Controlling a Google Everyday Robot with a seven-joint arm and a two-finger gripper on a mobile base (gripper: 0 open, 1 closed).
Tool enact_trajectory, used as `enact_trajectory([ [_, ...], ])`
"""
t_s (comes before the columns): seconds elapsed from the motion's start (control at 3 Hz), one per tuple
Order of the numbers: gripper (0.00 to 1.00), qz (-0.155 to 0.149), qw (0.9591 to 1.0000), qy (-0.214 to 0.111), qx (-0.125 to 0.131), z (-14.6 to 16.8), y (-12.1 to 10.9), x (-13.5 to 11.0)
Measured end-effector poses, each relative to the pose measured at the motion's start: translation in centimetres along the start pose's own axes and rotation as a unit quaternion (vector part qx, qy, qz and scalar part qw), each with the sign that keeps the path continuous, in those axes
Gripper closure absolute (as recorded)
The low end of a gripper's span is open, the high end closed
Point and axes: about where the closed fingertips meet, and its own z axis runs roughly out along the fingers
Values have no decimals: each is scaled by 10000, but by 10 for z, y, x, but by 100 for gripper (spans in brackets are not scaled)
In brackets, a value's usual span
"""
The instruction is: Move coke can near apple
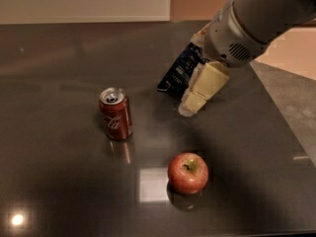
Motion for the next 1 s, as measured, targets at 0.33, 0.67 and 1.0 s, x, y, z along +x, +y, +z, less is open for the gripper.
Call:
enact_trajectory([
  [0.33,0,-54,9997,-201,-101,26,4,-23],
  [0.67,0,-118,9991,-356,-204,47,10,-43],
  [1.0,0,-132,9983,-502,-248,60,16,-55],
])
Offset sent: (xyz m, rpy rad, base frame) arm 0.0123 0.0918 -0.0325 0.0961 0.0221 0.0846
